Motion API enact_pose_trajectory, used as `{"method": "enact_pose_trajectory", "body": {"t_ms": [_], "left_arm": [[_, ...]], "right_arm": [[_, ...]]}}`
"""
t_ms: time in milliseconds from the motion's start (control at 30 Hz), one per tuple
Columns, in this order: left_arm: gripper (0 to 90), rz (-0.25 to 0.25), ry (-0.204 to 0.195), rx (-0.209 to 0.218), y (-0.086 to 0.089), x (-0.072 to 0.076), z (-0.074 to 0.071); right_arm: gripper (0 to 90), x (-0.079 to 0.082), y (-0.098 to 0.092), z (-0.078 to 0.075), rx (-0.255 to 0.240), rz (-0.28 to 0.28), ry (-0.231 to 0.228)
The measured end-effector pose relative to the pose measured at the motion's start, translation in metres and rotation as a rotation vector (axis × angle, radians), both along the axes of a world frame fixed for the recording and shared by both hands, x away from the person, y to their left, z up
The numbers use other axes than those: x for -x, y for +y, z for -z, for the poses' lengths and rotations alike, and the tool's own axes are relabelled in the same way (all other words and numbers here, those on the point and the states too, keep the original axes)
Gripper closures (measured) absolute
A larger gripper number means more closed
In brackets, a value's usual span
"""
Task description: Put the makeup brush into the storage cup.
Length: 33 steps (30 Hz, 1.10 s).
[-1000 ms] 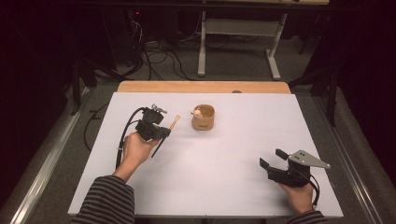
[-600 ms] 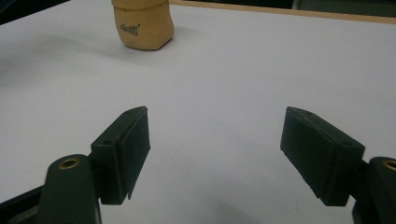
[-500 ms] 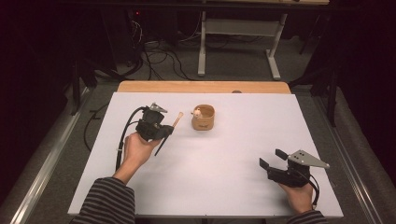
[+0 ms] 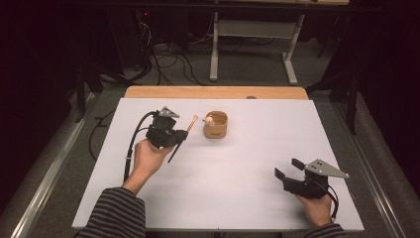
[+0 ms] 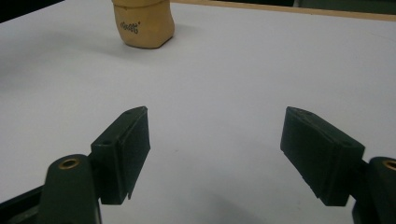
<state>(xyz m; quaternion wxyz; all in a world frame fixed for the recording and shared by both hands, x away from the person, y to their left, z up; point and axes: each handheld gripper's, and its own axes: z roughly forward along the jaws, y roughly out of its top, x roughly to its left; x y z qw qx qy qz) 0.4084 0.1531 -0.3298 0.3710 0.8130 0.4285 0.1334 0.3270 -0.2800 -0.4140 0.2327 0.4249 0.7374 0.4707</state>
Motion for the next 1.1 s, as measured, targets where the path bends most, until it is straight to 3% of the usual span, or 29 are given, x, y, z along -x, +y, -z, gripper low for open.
{"method": "enact_pose_trajectory", "body": {"t_ms": [500, 1100], "left_arm": [[83.2, 0.017, -0.04, 0.057, -0.004, -0.002, -0.004], [83.2, 0.061, -0.039, 0.103, -0.012, -0.009, -0.007]], "right_arm": [[25.7, 0.0, 0.0, 0.0, 0.0, 0.0, 0.001], [25.7, 0.0, 0.0, 0.0, 0.001, -0.007, 0.0]]}}
